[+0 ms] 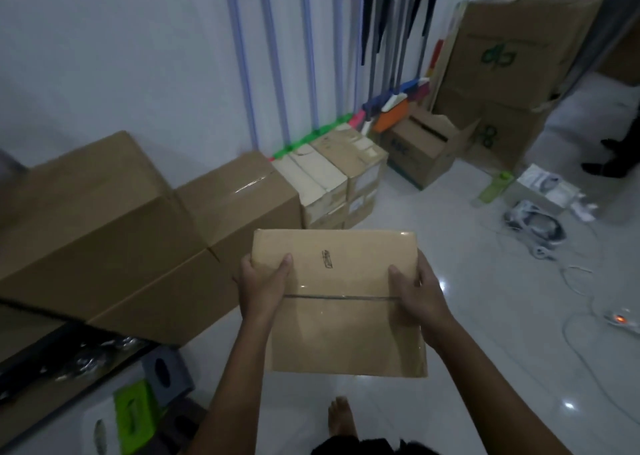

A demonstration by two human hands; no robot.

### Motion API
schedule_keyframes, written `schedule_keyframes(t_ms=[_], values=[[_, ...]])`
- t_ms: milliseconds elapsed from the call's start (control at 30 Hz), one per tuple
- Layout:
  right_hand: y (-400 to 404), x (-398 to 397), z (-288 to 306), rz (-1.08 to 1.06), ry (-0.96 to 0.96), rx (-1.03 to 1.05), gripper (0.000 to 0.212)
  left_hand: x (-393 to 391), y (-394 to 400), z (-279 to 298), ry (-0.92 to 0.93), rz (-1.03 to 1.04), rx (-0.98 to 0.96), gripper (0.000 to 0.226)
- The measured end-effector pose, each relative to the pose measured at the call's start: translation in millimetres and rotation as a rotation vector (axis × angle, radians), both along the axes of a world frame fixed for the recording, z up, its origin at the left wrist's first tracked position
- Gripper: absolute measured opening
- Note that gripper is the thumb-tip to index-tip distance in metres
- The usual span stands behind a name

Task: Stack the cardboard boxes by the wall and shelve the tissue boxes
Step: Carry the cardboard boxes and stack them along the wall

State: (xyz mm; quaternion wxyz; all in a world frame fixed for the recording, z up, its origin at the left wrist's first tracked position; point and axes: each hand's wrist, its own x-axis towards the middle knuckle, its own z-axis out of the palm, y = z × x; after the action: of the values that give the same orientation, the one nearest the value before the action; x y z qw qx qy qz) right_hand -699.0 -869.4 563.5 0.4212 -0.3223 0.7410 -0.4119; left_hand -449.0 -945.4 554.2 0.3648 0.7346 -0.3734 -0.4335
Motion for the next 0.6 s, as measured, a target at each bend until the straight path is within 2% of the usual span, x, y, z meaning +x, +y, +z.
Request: schedule_keyframes(t_ms=[167, 467, 600], values=[[-87, -54, -3, -0.045, 0.055, 0.010, 0.067, -60, -107, -11, -0.016, -0.090, 0.016, 0.083], [-282, -144, -26, 0.022, 0.010, 0.015, 0.065, -139, -292, -31, -0.112, -0.088, 0.010, 0.082], [-356, -175, -36, 0.040, 0.017, 0.047, 0.064, -164, -363, -35, -0.168, -0.160, 0.056, 0.083]])
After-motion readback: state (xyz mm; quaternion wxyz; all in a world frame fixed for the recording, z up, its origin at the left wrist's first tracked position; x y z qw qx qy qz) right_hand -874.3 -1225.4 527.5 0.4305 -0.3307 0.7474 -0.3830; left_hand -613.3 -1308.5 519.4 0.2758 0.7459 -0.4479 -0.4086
